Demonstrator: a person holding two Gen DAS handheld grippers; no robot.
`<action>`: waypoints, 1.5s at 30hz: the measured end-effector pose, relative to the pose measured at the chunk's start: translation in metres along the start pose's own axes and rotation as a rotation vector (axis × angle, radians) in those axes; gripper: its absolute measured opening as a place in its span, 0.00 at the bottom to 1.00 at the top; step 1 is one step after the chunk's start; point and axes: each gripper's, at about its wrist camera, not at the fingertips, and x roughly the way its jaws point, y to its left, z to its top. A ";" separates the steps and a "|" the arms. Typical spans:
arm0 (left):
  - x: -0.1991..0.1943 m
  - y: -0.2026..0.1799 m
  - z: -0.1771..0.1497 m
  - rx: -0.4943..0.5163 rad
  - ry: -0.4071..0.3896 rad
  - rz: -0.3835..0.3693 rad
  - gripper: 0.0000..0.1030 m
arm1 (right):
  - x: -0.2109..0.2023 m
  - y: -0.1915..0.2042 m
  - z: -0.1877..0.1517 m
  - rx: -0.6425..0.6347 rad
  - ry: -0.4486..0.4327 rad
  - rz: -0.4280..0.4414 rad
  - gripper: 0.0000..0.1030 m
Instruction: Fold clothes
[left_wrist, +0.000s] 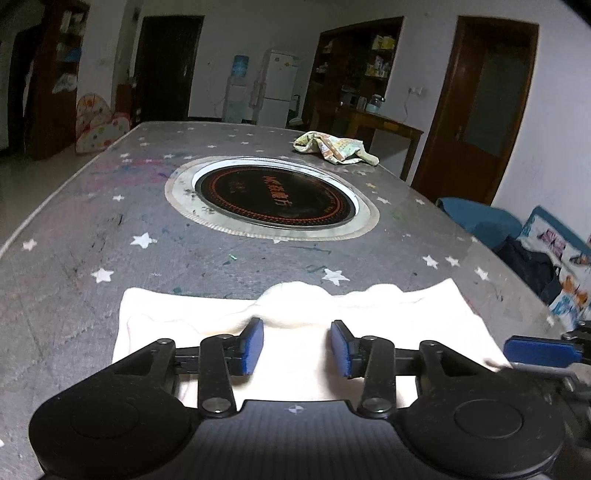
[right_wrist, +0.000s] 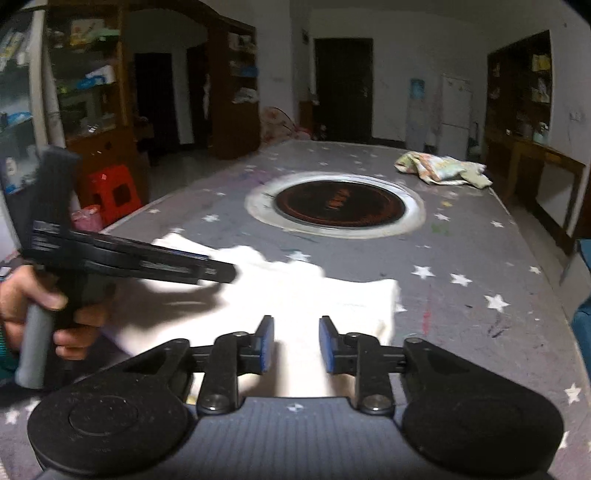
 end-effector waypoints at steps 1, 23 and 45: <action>0.000 -0.002 0.000 0.013 0.000 0.007 0.45 | 0.000 0.003 -0.003 -0.002 -0.003 0.005 0.35; 0.001 -0.009 -0.001 0.051 -0.004 0.015 0.54 | 0.004 -0.005 -0.033 0.098 0.002 0.012 0.39; -0.071 -0.028 -0.041 0.100 -0.015 -0.164 0.27 | -0.029 0.008 -0.030 0.062 -0.013 0.047 0.46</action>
